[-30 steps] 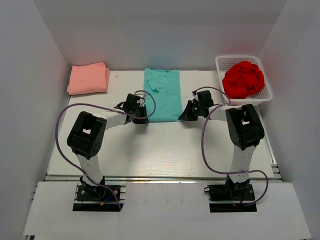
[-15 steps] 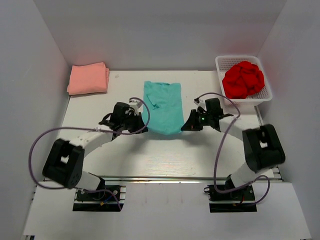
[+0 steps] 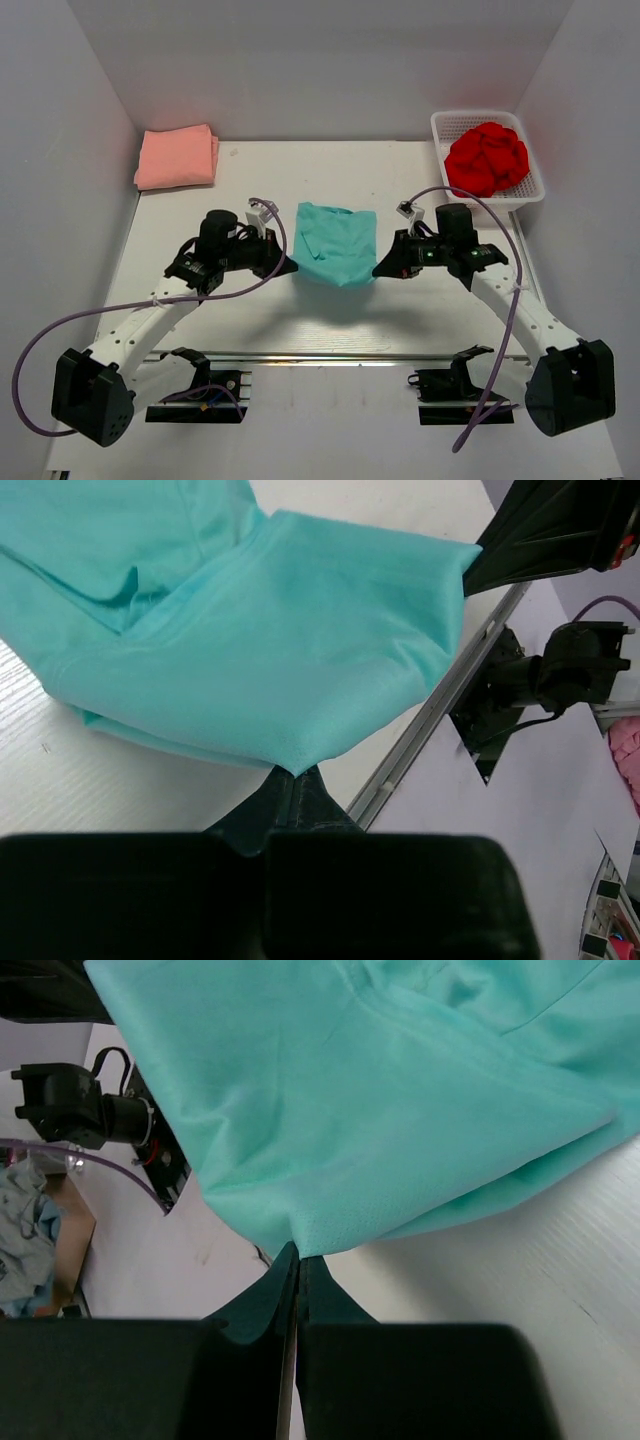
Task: Fold and stack the t-shirts
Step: Fold the long partially folded tshirt into a neat square
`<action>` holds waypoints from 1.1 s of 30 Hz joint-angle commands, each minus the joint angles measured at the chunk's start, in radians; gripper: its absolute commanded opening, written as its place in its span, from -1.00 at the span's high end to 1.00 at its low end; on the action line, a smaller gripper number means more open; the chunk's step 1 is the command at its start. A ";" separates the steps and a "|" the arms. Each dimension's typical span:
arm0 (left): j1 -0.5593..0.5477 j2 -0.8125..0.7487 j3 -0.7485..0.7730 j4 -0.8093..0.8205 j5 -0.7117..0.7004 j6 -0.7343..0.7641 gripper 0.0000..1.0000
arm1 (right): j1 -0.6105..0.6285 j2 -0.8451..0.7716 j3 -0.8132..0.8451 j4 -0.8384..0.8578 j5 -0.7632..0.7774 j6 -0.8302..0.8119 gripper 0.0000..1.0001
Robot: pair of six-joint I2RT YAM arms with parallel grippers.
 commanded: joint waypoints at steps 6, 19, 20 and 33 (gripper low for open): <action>0.008 0.014 0.070 0.093 -0.003 -0.007 1.00 | -0.011 -0.011 0.104 -0.024 0.172 0.055 1.00; 0.022 0.270 0.219 0.202 -0.227 0.005 1.00 | -0.023 0.196 0.243 0.133 0.379 0.176 1.00; 0.022 0.296 0.246 0.177 -0.248 0.017 1.00 | -0.025 0.207 0.250 0.143 0.389 0.176 1.00; 0.063 0.535 0.427 0.177 -0.321 0.051 1.00 | -0.049 0.439 0.444 0.168 0.397 0.190 1.00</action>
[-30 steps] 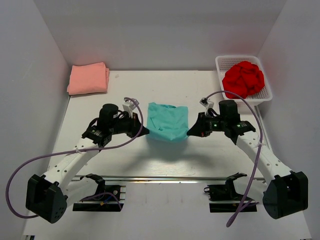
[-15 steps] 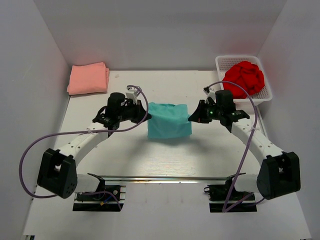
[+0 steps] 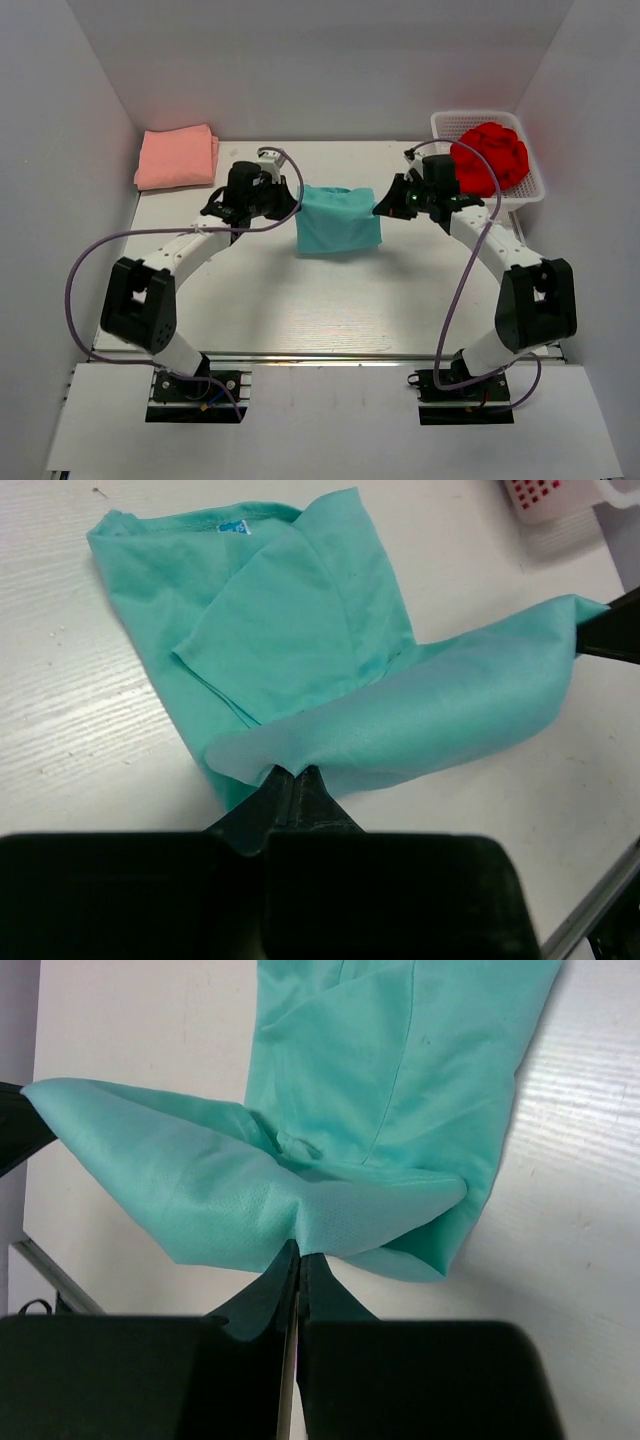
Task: Fold and stack the t-shirts
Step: Fold the long partially folded tshirt into a neat square
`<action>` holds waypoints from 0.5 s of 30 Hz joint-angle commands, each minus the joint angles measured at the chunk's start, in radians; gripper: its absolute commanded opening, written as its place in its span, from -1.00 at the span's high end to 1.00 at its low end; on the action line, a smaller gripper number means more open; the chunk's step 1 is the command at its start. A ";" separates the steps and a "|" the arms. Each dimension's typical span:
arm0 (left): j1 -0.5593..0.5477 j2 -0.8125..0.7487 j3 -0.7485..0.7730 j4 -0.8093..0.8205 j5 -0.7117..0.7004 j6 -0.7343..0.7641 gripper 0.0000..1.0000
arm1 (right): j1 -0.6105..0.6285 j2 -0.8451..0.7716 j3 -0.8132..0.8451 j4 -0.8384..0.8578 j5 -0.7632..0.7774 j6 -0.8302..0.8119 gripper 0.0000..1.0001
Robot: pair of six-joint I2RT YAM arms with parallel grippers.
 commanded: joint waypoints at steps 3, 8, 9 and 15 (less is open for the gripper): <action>0.042 0.124 0.116 0.004 -0.020 0.026 1.00 | -0.024 0.104 0.127 0.046 0.018 0.010 1.00; 0.083 0.267 0.248 0.035 -0.025 0.037 1.00 | -0.056 0.294 0.284 0.045 -0.037 0.019 1.00; 0.094 0.302 0.277 0.050 -0.025 0.037 1.00 | -0.065 0.352 0.363 0.044 -0.031 0.034 1.00; 0.125 0.682 0.695 -0.002 0.049 0.046 1.00 | -0.105 0.708 0.744 0.055 -0.083 0.030 0.55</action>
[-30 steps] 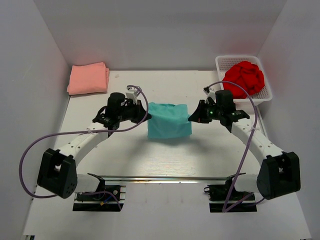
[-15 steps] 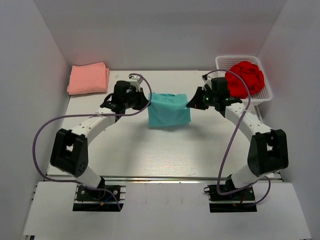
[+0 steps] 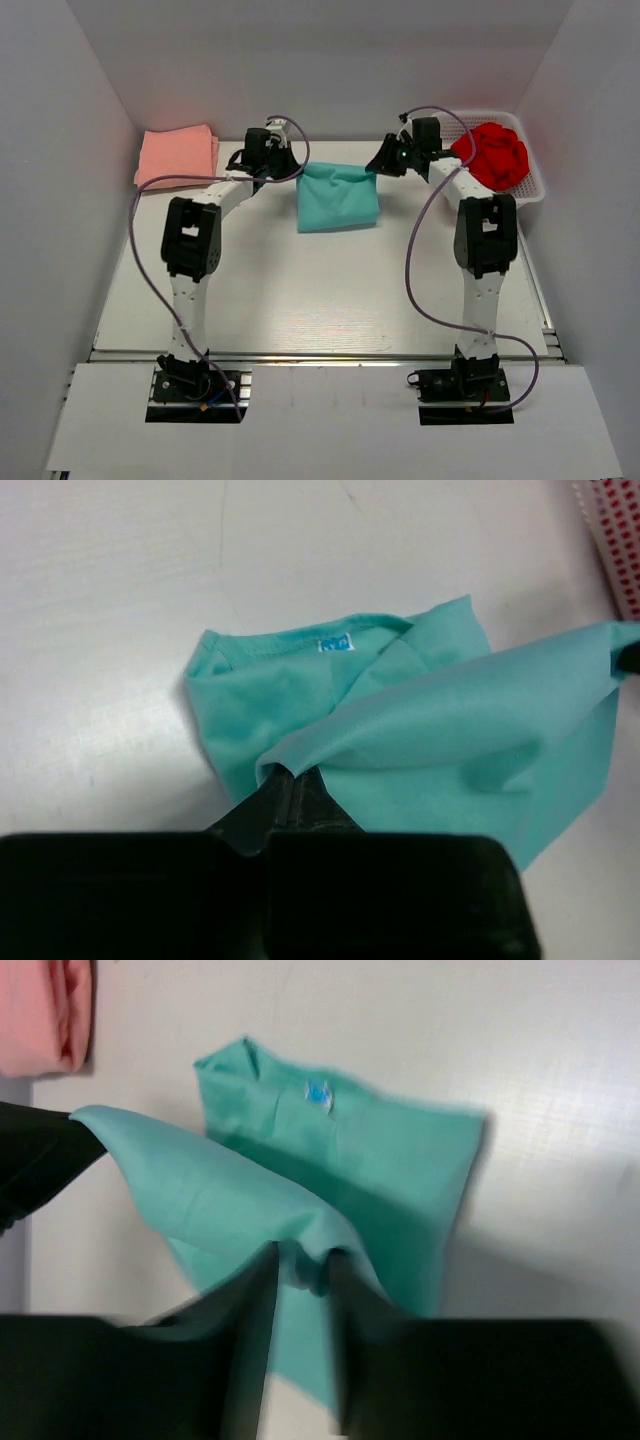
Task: Fold and stack the t-shirts
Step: Fold the long partially folded tshirt into a neat square
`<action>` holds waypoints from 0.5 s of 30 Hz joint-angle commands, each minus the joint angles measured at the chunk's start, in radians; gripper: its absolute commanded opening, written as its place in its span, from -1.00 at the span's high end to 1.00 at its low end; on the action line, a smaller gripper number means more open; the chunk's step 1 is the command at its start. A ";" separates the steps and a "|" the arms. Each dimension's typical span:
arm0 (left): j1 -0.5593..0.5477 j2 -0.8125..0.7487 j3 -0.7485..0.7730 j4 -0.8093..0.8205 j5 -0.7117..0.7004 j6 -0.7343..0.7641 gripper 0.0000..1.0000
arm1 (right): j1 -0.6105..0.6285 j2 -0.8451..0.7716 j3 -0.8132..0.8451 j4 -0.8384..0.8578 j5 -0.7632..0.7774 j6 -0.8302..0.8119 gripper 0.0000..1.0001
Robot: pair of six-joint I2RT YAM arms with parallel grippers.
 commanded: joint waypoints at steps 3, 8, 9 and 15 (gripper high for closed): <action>0.037 0.231 0.327 -0.082 0.009 0.005 -0.41 | -0.029 0.357 0.399 0.072 -0.069 -0.014 -0.39; 0.047 0.216 0.377 -0.021 0.049 0.014 -0.99 | -0.022 0.340 0.460 0.136 -0.098 -0.057 -0.81; 0.047 0.204 0.351 -0.020 0.060 0.014 -0.99 | -0.014 0.306 0.413 0.157 -0.084 -0.069 -0.81; 0.013 0.118 0.203 0.002 0.095 0.026 -0.99 | -0.008 0.007 0.015 0.233 -0.016 -0.121 -0.81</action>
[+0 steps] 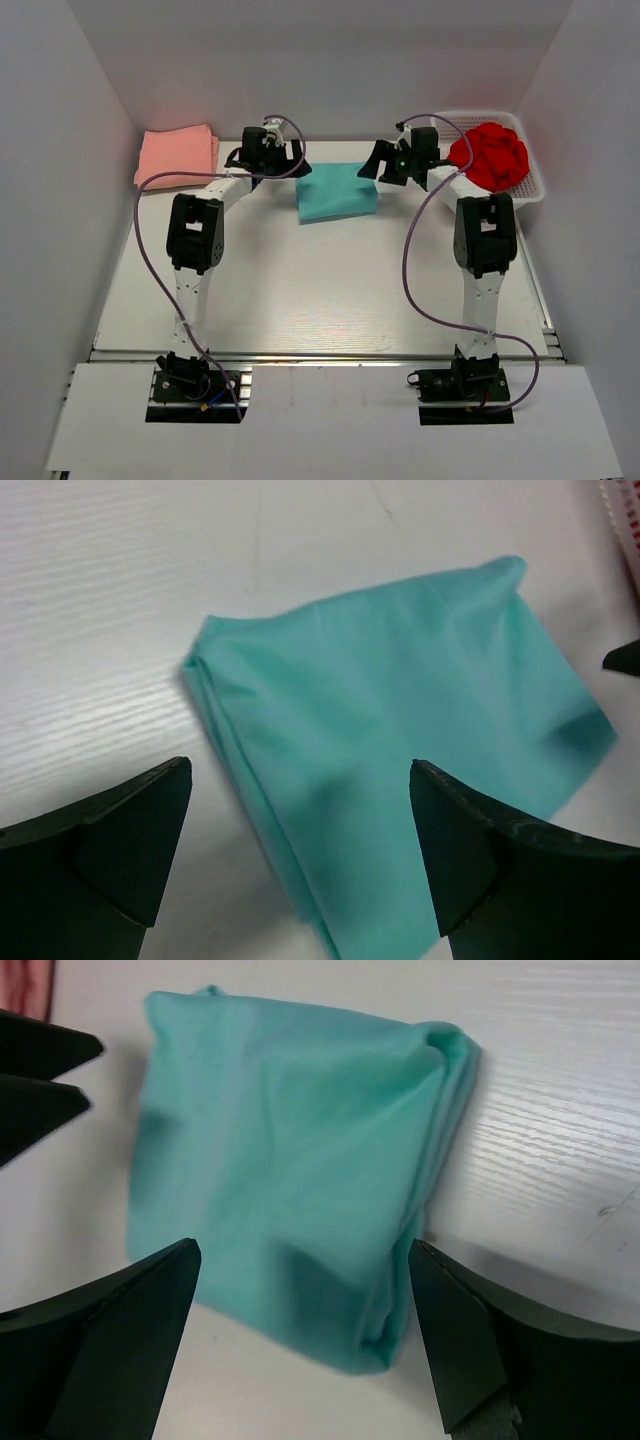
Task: Fold and stack the t-shirts
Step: Fold the long partially folded tshirt into a neat square, then smooth out wrinkles on the folded tshirt
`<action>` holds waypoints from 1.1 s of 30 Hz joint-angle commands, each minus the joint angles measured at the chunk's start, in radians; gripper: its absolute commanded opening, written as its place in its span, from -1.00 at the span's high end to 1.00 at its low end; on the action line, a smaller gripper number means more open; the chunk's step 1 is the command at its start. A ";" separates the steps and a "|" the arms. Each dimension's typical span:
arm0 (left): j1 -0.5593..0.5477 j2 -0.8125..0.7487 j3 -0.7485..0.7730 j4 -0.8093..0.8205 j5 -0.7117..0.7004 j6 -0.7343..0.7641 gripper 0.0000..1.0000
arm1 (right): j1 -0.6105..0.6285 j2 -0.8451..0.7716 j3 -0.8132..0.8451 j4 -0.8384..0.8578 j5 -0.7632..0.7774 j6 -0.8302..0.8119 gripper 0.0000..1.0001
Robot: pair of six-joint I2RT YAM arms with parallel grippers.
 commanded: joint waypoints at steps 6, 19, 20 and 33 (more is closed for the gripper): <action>-0.064 -0.129 -0.073 0.076 0.146 -0.004 -0.99 | 0.049 -0.183 -0.068 0.051 -0.058 -0.068 -0.81; -0.061 0.141 0.121 0.037 0.119 -0.044 -0.99 | 0.030 0.033 -0.121 0.206 -0.296 0.165 -0.81; -0.051 0.156 0.121 0.028 0.118 -0.044 -0.99 | 0.020 0.054 -0.132 0.235 -0.329 0.179 -0.81; -0.051 0.045 -0.219 0.103 0.273 0.065 -0.99 | 0.017 0.030 -0.336 0.286 -0.327 0.172 -0.81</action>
